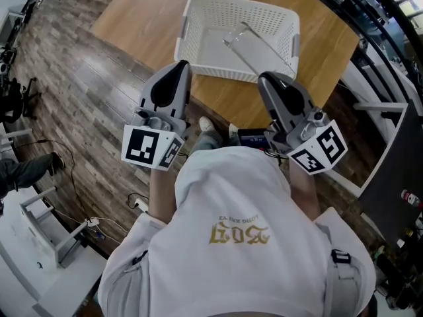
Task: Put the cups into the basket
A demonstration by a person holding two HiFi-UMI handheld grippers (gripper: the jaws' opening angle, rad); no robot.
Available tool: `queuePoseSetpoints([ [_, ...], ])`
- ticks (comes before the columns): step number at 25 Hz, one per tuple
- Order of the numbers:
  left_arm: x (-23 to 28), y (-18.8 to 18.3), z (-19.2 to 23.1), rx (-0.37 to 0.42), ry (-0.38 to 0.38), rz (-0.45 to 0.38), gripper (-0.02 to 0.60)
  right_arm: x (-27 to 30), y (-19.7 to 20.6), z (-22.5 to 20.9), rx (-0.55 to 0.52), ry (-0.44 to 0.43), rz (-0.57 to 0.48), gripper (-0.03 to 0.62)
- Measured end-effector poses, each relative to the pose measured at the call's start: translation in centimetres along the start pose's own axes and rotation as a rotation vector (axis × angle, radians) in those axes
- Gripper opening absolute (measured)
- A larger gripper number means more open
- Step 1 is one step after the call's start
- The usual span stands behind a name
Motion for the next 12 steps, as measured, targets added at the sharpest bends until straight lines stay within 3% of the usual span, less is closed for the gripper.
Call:
queuePoseSetpoints([
  [12,6.0,0.8,6.9,-0.006,0.140,0.009,0.006,4.8,0.6,-2.8,-0.037,0.161,-0.009,0.025],
])
Point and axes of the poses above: the fingertips, and each gripper's own axes: x forward along the fingers, z to its left, y out of its underside, the point moved 3 cm from there along -x, backward along the fingers, and after that the axes turned 6 degrees about -z, right-handed, at the moved point
